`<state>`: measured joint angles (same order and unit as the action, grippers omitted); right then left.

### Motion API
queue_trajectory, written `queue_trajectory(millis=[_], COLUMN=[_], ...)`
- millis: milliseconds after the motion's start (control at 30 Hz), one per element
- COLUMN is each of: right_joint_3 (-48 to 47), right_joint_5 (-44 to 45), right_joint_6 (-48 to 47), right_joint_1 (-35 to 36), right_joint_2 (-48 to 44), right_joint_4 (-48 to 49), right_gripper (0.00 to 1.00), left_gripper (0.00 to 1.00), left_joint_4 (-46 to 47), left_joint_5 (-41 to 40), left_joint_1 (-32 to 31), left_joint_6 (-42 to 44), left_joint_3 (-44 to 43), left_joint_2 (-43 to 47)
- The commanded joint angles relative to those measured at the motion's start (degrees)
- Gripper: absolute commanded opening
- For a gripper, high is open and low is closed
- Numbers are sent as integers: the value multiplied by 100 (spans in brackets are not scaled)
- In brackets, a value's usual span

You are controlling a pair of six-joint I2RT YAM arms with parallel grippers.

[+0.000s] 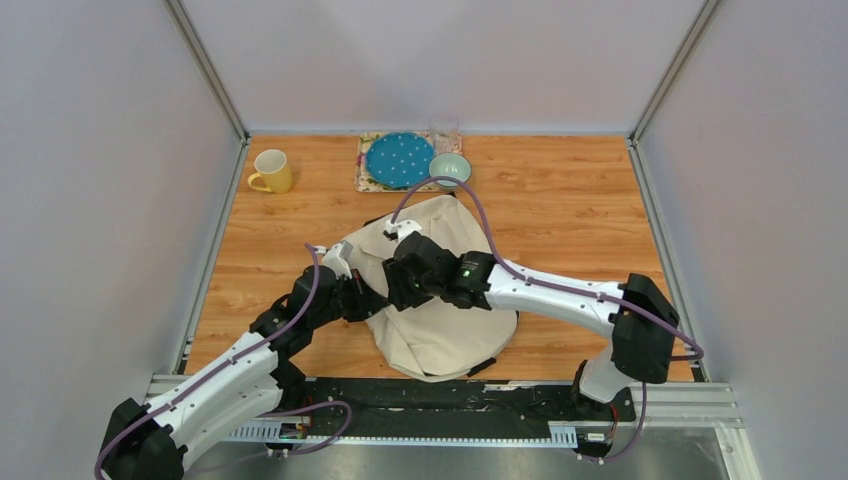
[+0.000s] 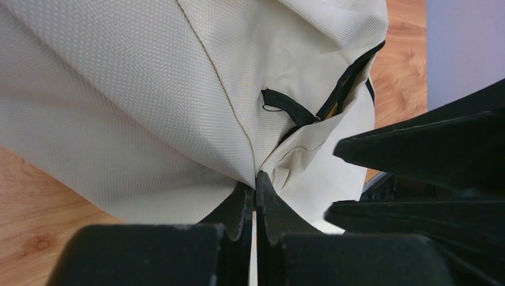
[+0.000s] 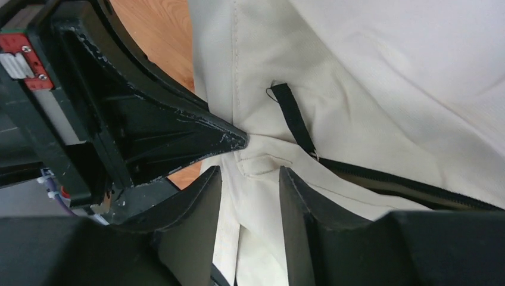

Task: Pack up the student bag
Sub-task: Zip the student bag at the center of the board.

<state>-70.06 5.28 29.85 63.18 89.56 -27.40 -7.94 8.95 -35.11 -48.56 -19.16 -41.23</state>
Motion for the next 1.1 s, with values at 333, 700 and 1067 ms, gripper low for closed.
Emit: queue_trajectory(millis=[333, 700, 1067], right_joint_3=[-702, -869, -843], right_joint_5=[1053, 1327, 1774], right_joint_6=[-585, -717, -638], right_joint_1=[177, 168, 169], right_joint_2=[738, 1239, 1126], right_joint_4=[15, -81, -187], right_gripper=[47, 33, 0], left_gripper=[0, 0, 0], left_joint_4=[250, 285, 188], left_joint_5=[10, 54, -16], left_joint_1=[40, 40, 40], left_joint_6=[48, 30, 30], left_joint_3=[-35, 35, 105], left_joint_2=[212, 247, 344])
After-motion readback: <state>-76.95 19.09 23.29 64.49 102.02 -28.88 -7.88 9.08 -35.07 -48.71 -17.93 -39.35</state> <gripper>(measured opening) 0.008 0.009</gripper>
